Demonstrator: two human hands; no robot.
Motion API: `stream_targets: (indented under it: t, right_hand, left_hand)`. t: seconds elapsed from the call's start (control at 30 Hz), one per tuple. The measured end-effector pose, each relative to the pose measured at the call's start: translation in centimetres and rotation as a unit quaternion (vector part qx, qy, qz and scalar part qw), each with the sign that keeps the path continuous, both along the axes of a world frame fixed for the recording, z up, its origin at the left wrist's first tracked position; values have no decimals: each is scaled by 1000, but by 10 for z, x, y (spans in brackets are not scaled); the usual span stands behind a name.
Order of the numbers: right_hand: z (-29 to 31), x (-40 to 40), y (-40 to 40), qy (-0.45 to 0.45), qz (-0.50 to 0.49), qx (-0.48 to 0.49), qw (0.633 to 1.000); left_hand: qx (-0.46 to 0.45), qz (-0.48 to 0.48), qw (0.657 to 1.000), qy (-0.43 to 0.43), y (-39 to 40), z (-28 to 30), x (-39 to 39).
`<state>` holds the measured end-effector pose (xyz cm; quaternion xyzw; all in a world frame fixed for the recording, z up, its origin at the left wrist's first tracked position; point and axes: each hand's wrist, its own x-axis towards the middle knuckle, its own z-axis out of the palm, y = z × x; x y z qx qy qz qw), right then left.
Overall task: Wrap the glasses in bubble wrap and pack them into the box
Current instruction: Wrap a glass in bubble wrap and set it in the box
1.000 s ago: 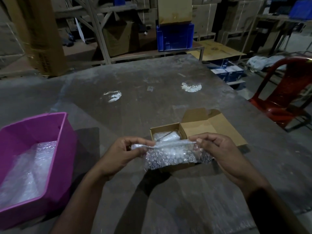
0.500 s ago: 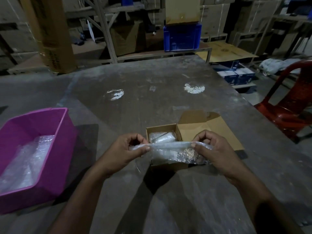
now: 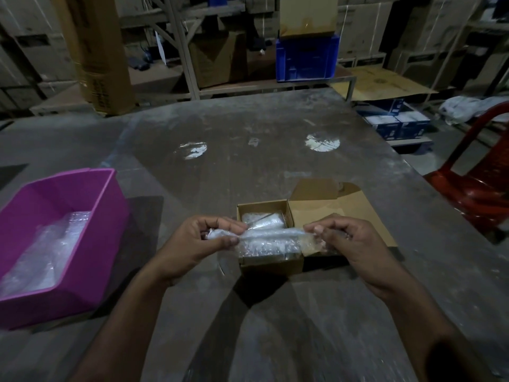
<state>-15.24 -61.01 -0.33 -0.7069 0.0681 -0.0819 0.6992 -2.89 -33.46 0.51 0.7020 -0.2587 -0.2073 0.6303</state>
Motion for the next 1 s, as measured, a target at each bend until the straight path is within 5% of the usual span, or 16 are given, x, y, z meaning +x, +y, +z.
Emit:
stream_targets:
  t: [0.43, 0.67, 0.83, 1.0]
  right_hand:
    - [19, 16, -2, -56, 23, -88, 994]
    - [28, 31, 1, -87, 34, -158, 983]
    - [30, 41, 8, -82, 11, -144, 986]
    - [24, 47, 23, -51, -11, -54, 997]
  left_hand:
    - [89, -167, 980, 60, -20, 9, -3]
    - [60, -111, 990, 61, -29, 7, 1]
    - [8, -145, 985, 88, -27, 8, 4]
    - [-136, -83, 976, 150, -36, 12, 5]
